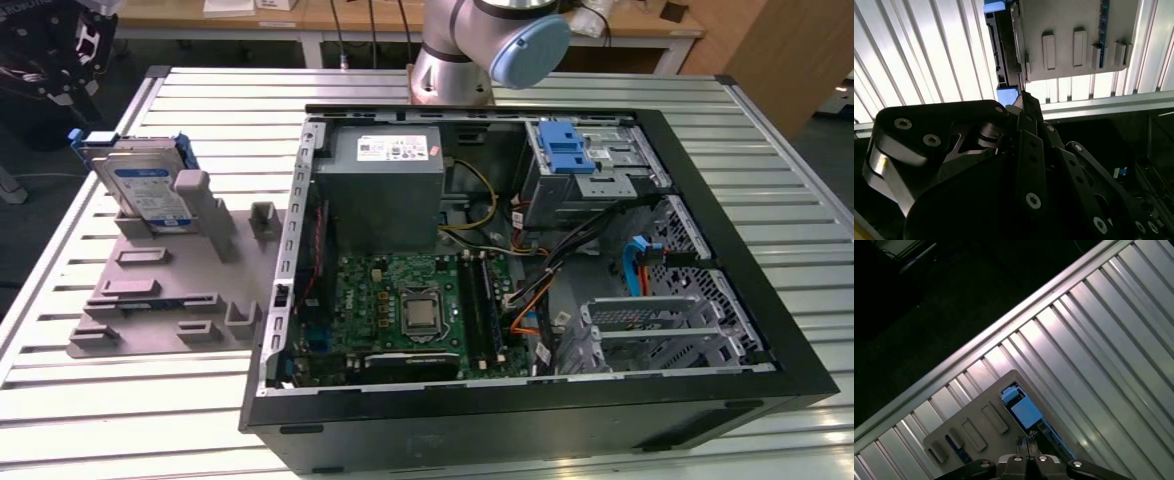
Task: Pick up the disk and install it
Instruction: 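Pick up the disk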
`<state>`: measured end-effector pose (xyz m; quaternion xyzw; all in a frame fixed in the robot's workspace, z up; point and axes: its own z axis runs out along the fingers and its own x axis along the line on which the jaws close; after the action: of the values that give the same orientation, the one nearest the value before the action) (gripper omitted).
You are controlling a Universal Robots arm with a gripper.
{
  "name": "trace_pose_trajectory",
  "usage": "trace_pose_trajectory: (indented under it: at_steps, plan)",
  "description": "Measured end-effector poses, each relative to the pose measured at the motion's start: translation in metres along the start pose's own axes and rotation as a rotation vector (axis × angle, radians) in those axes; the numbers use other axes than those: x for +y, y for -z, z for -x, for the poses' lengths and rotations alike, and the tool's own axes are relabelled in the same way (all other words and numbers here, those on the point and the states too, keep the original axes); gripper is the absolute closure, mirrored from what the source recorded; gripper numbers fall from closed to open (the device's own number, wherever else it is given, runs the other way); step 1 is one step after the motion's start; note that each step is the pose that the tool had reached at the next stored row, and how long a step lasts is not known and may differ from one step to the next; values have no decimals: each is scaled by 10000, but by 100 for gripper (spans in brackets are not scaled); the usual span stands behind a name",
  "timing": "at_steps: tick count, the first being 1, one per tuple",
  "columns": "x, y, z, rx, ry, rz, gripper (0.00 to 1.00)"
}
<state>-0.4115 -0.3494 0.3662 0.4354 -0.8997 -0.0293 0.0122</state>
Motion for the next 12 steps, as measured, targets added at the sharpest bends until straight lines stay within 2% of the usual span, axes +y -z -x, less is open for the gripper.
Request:
trace_pose_trajectory:
  at_steps: [9, 12]
  plan:
    - [0, 0, 0, 76, 1306, -2, 89]
    - [0, 0, 0, 79, 1346, -3, 89]
